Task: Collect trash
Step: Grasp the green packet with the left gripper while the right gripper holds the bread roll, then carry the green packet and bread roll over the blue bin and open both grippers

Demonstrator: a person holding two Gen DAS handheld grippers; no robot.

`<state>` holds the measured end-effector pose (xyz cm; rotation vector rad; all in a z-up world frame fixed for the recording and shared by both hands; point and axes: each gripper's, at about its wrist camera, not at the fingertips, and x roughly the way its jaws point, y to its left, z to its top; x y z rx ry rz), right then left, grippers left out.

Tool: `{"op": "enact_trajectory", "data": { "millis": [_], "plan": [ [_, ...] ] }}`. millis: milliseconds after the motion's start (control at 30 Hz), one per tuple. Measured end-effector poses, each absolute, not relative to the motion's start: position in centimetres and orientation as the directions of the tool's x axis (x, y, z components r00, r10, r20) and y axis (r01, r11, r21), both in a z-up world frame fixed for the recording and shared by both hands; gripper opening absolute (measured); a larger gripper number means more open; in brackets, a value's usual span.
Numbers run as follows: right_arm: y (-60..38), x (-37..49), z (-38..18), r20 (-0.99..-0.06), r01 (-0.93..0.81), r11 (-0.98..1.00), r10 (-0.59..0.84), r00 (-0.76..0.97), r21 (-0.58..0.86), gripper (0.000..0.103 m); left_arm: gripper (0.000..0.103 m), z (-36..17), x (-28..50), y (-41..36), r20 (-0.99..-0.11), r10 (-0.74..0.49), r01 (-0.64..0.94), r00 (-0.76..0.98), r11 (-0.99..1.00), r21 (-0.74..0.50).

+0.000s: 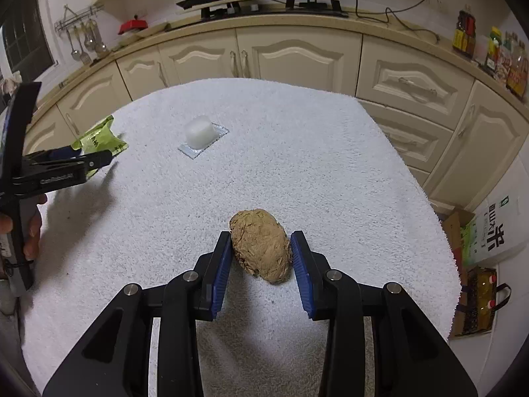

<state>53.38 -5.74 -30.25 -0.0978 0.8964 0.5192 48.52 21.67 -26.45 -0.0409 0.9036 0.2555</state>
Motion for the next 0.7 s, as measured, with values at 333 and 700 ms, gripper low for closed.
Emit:
{"op": "enact_trajectory", "data": {
  "millis": [333, 700],
  "plan": [
    [-7.1, 52.1, -29.9, -0.749, -0.470, 0.864, 0.432, 0.503, 0.182, 0.037, 0.014, -23.8, 46.3, 19.1, -0.719, 0.147, -0.158, 0.679, 0.986, 0.053],
    [-13.5, 47.7, -27.7, -0.687, -0.428, 0.872, 0.464, 0.560, 0.239, 0.037, 0.013, -21.5, 41.7, 8.9, -0.709, -0.050, 0.077, 0.703, 0.997, 0.007]
  ]
}}
